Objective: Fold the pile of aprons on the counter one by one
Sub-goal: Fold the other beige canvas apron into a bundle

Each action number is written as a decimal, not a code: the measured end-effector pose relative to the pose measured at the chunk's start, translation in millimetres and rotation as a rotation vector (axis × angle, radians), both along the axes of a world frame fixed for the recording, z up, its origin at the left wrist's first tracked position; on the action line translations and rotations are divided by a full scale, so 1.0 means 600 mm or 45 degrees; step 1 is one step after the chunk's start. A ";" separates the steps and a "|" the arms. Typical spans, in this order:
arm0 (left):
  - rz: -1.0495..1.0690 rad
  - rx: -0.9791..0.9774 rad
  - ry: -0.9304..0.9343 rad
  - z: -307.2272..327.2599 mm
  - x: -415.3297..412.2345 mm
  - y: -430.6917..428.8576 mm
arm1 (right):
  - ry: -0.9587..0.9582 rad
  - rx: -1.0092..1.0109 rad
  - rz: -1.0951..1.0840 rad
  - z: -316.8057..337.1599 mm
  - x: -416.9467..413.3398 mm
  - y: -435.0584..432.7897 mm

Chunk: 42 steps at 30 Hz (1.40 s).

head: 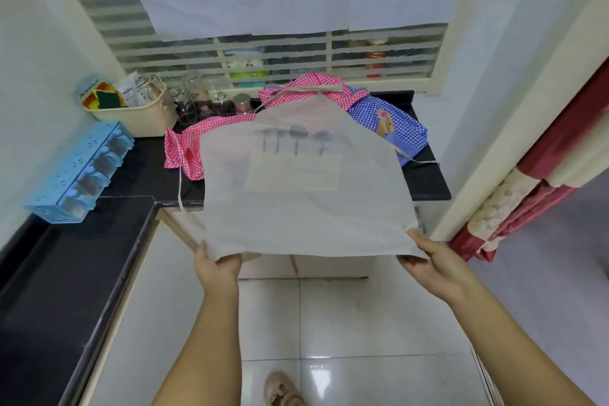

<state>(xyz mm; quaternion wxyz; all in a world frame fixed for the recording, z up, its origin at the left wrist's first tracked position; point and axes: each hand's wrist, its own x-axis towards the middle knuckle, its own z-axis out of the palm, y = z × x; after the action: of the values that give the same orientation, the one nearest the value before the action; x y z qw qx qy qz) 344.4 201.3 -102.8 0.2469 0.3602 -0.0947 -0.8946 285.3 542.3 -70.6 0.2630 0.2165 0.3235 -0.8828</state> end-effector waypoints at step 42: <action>-0.684 -1.388 -0.977 -0.006 -0.493 -0.213 | 0.011 0.574 -0.446 -0.037 -0.558 -0.165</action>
<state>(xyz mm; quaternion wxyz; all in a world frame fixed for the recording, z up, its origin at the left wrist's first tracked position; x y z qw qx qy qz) 48.8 73.6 -106.6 0.1123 0.4392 -0.6933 -0.5602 -49.5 443.0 -92.9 0.0501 0.3183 0.4705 -0.8215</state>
